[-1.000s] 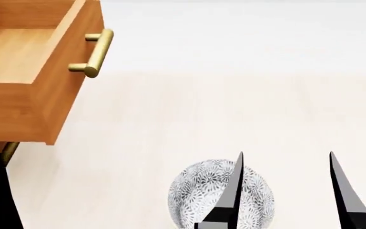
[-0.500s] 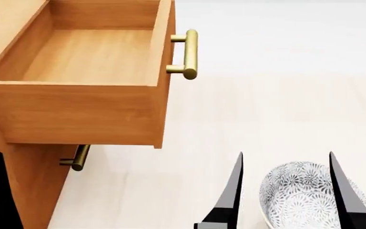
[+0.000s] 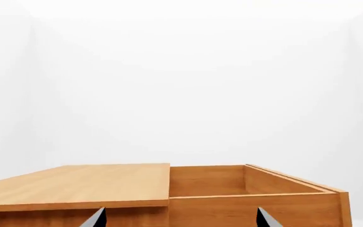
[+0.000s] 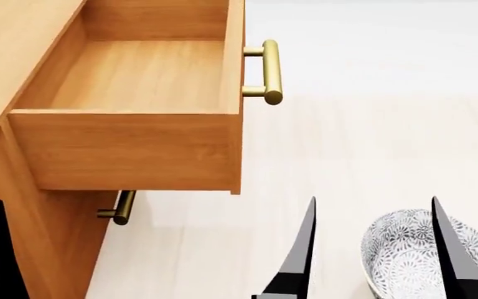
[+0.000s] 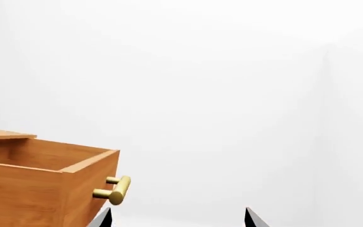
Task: Put the bowl on top of the cabinet.
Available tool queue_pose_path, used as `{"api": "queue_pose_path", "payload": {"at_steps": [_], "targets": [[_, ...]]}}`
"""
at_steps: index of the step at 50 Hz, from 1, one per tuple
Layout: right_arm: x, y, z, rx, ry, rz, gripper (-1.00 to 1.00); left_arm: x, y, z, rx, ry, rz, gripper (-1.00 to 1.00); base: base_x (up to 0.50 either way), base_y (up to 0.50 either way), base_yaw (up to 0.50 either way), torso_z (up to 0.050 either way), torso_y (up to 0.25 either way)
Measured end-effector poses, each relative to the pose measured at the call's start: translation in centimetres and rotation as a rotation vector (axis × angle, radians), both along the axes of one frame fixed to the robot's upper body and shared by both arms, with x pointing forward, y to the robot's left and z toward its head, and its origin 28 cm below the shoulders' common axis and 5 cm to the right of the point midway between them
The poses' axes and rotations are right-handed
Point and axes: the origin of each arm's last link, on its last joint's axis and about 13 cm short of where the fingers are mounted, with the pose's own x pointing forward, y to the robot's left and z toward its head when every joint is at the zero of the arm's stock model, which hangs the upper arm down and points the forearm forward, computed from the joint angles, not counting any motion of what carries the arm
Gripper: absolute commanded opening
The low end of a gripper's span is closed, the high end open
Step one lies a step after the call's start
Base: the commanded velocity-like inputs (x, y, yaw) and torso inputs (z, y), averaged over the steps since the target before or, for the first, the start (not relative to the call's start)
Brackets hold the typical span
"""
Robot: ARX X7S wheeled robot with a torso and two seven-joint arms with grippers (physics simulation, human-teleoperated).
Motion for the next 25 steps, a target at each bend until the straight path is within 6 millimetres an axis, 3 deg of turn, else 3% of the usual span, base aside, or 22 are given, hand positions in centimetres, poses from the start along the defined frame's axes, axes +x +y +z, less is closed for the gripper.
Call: {"api": "queue_pose_path", "payload": {"at_steps": [25], "targets": [[-0.15, -0.04, 0.19, 0.029, -0.039, 0.016, 1.00, -0.20, 0.12, 0.16, -0.015, -0.002, -0.023, 1.00, 0.00, 0.03, 0.00, 0.049, 0.000]]}}
